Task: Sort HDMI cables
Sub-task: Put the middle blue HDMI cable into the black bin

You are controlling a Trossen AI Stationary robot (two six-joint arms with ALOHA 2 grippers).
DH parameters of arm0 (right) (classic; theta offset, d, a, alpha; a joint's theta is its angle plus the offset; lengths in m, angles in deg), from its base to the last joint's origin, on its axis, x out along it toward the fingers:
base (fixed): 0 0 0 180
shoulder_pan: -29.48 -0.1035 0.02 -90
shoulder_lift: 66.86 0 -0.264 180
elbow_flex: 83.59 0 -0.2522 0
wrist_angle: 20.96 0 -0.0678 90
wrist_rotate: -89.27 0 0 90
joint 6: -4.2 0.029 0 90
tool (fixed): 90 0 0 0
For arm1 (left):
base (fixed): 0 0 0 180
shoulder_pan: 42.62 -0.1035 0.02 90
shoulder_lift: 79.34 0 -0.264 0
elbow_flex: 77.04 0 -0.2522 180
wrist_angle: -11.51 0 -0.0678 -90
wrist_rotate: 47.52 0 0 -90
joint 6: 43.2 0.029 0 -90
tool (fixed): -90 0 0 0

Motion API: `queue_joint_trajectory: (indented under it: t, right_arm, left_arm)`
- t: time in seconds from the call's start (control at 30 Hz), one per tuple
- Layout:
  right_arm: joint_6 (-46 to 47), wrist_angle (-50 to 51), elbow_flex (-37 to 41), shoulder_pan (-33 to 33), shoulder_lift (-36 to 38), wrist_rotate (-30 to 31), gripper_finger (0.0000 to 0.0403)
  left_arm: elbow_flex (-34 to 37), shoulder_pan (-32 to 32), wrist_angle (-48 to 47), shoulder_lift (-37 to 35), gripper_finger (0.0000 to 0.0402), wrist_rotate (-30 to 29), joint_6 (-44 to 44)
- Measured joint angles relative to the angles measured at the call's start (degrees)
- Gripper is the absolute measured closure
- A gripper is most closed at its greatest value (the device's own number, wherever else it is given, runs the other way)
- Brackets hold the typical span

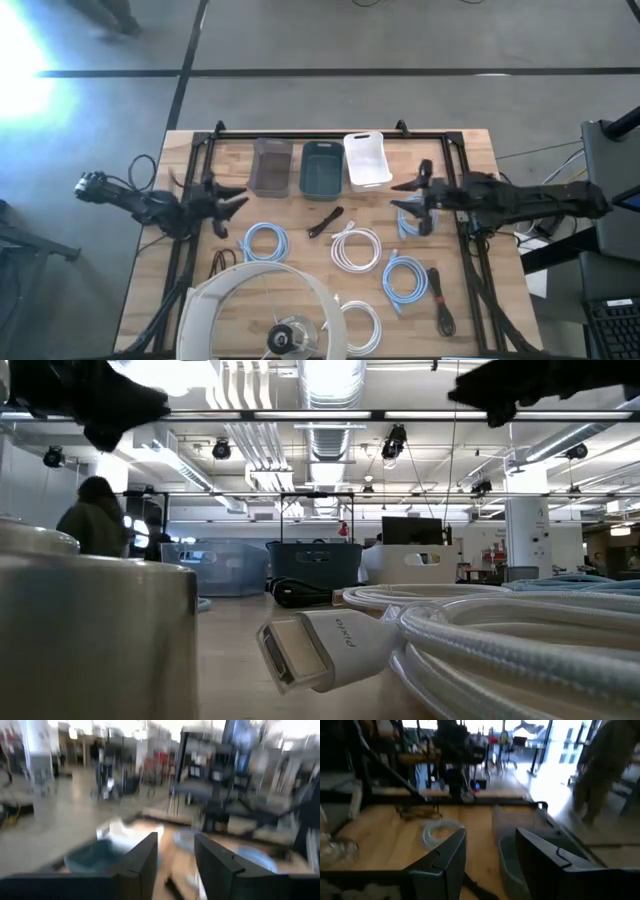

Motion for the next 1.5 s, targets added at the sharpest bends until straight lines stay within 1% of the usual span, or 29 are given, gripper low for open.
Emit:
queue_joint_trajectory:
  t: [0.13,0.23,0.33,0.47,0.57,0.6,0.77,0.83,0.93,1.0,1.13,1.2,1.33,1.5]
  right_arm:
    - [1.5,0.0,-1.1,0.1,-8.5,0.7,0.0236]
    - [4.9,0.0,-2.2,0.1,-13.7,0.8,0.0236]
    - [6.1,0.0,-3.9,0.1,-17.2,0.7,0.0236]
    - [4.2,-0.1,-6.5,0.1,-20.0,0.7,0.0242]
    - [4.0,-0.2,-8.4,0.1,-21.3,0.7,0.0248]
    - [3.9,-0.2,-8.9,0.1,-21.7,0.7,0.025]
    - [4.3,-0.5,-10.6,0.2,-24.0,0.7,0.0259]
    - [4.3,-0.6,-11.0,0.2,-25.3,0.7,0.0262]
    - [4.3,-0.5,-11.3,0.2,-27.4,0.7,0.0267]
    - [4.3,-0.5,-11.5,0.2,-28.7,0.7,0.027]
    - [5.0,-0.2,-11.4,0.1,-31.1,0.7,0.0275]
    - [6.1,-0.1,-11.4,0.1,-32.2,0.7,0.0277]
    - [7.4,-0.3,-11.4,0.1,-34.3,0.7,0.028]
    - [8.1,-0.2,-11.4,0.1,-37.2,0.7,0.0277]
  left_arm:
    - [0.2,0.0,-3.9,4.8,0.0231,0.0,-6.7]
    - [0.4,0.0,-8.8,7.9,0.0221,0.0,-13.3]
    - [0.4,0.0,-13.4,10.5,0.0219,1.1,-21.6]
    - [-0.9,0.0,-17.9,14.3,0.0219,5.2,-27.6]
    - [-2.5,0.0,-18.7,18.0,0.0222,8.0,-28.2]
    - [-3.2,0.0,-18.7,19.3,0.0222,8.0,-28.1]
    - [-6.8,-1.1,-19.7,27.7,0.0223,7.0,-26.7]
    - [-8.3,-2.2,-19.6,31.1,0.0223,5.1,-26.8]
    - [-10.6,-4.4,-20.6,36.1,0.0223,5.2,-26.8]
    - [-11.7,-6.2,-22.1,39.0,0.0223,7.4,-26.9]
    - [-12.4,-9.5,-23.6,43.8,0.0223,16.1,-28.1]
    - [-12.4,-10.5,-23.5,45.9,0.0223,19.1,-28.3]
    - [-12.3,-11.1,-23.3,49.4,0.0223,18.0,-28.0]
    - [-12.3,-11.1,-23.0,52.6,0.0223,12.6,-28.0]
